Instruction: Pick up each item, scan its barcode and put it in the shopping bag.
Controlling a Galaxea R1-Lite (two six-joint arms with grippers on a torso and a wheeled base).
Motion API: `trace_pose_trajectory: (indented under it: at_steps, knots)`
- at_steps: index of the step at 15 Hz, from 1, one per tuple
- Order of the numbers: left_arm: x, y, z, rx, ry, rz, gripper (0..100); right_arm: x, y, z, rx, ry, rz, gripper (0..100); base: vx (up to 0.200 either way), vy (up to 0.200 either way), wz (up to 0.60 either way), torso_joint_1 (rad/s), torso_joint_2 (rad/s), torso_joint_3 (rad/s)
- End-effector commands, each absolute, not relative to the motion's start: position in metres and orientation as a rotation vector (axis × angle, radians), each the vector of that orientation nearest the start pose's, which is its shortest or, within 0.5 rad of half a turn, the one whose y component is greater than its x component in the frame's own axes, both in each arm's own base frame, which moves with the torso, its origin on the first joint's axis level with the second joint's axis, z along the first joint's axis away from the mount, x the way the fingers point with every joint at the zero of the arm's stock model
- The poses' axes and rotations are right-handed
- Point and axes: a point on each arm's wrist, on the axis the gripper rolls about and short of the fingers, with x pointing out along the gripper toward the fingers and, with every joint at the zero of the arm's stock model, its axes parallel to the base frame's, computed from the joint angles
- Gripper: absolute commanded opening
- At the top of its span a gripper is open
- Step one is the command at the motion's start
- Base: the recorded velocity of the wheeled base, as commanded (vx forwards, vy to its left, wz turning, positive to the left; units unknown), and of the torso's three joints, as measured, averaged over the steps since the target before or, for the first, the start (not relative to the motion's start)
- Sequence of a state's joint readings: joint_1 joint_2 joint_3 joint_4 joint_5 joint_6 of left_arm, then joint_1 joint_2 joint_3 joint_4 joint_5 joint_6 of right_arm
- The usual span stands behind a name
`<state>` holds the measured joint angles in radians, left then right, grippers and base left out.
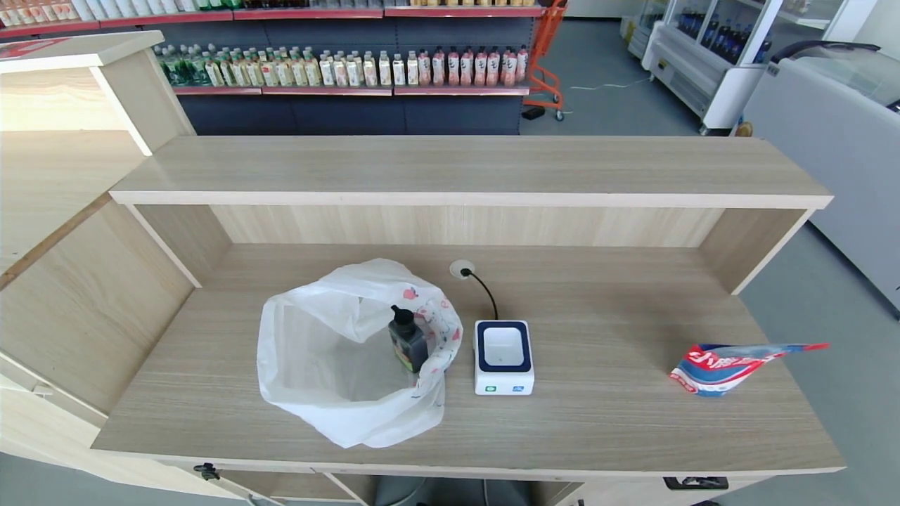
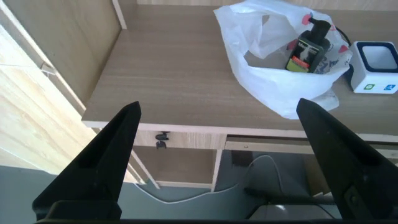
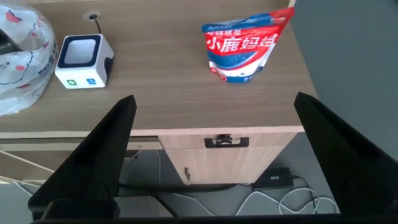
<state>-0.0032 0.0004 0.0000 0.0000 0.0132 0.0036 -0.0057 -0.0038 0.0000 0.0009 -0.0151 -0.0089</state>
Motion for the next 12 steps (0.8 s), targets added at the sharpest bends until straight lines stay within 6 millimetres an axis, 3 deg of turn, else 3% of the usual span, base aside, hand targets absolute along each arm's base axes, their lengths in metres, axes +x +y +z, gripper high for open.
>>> trace_pose_trajectory:
  at_steps: [1, 6, 7, 8, 9, 10, 11, 12]
  knots:
    - [-0.023, 0.0, 0.075, 0.003, 0.0, 0.011, 100, -0.023, 0.0, 0.075, -0.011, 0.003, -0.021, 100, 0.0, -0.2, 0.0, 0.002, 0.01, 0.007]
    - [-0.023, 0.0, 0.075, 0.002, 0.0, 0.011, 100, -0.022, 0.0, 0.076, -0.02, 0.003, -0.02, 100, 0.0, -0.2, 0.0, 0.002, 0.0, 0.004]
    - [-0.023, 0.0, 0.075, 0.0, 0.0, 0.011, 100, -0.023, 0.0, 0.086, -0.018, -0.003, -0.005, 100, 0.0, 0.0, 0.0, 0.0, 0.0, 0.0]
    - [-0.023, 0.0, 0.075, 0.0, 0.0, 0.011, 100, -0.019, 0.001, 0.129, 0.0, 0.023, 0.032, 100, 0.0, 0.0, 0.0, 0.0, 0.0, 0.0]
    - [-0.023, 0.0, 0.075, 0.0, 0.0, 0.011, 100, 0.002, 0.001, 0.181, 0.106, 0.074, 0.036, 100, 0.0, 0.0, 0.0, 0.0, 0.0, 0.0]
    - [-0.023, 0.0, 0.075, 0.0, 0.0, 0.011, 100, 0.032, 0.001, 0.229, 0.244, 0.105, 0.013, 100, 0.0, 0.0, 0.0, 0.0, 0.0, 0.0]
    - [-0.023, 0.0, 0.075, -0.002, 0.0, 0.011, 100, 0.072, -0.002, 0.259, 0.378, 0.161, -0.07, 100, 0.0, 0.0, 0.0, 0.0, 0.0, 0.0]
    - [-0.023, 0.0, 0.075, -0.002, 0.0, 0.011, 100, 0.119, -0.011, 0.273, 0.525, 0.231, -0.222, 100, 0.0, 0.0, 0.0, 0.0, 0.0, 0.0]
